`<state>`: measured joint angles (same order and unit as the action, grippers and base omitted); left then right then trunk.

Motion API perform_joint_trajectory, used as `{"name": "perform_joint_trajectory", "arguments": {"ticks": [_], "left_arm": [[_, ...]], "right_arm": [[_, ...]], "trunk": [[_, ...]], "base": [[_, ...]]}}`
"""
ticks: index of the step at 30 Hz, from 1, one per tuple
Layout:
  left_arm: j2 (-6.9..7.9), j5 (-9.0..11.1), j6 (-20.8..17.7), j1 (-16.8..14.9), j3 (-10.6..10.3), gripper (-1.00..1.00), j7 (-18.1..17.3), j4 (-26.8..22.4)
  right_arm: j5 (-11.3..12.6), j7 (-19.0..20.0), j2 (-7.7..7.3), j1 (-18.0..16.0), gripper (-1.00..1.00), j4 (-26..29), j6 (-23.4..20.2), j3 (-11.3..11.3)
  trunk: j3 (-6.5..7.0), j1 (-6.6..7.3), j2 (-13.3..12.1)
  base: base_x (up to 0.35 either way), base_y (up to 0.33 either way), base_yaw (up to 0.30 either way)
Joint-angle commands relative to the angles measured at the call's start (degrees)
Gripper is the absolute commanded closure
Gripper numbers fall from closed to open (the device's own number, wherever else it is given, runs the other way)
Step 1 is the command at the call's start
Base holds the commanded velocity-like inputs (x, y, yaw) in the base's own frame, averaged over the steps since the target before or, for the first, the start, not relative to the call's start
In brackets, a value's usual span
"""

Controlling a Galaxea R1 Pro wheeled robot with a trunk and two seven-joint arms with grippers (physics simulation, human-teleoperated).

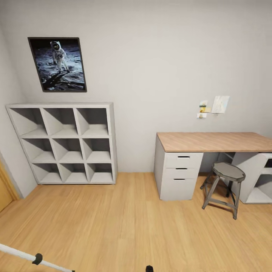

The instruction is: Attach the digital camera to the camera tripod in the bedroom.

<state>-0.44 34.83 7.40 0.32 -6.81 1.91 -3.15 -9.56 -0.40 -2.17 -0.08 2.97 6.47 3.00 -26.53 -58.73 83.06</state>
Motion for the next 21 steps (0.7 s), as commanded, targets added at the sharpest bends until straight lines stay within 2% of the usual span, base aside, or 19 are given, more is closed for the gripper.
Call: {"name": "perform_joint_trajectory", "arguments": {"ticks": [1, 21], "left_arm": [[0.0, 0.4, 0.1, 0.0, -0.5, -1.0, 0.2, -0.1], [-0.02, 0.4, 0.1, 0.0, -0.5, -1.0, 0.2, -0.1]], "right_arm": [[-0.5, 0.0, 0.0, 0.0, -1.0, 0.0, 0.1, 0.3], [-0.5, 0.0, 0.03, 0.0, -1.0, 0.0, 0.1, 0.3]], "trunk": [[-0.04, 0.0, 0.0], [-0.04, 0.0, 0.0]], "base": [[0.0, 0.0, -0.29], [0.0, 0.0, -0.29]]}}
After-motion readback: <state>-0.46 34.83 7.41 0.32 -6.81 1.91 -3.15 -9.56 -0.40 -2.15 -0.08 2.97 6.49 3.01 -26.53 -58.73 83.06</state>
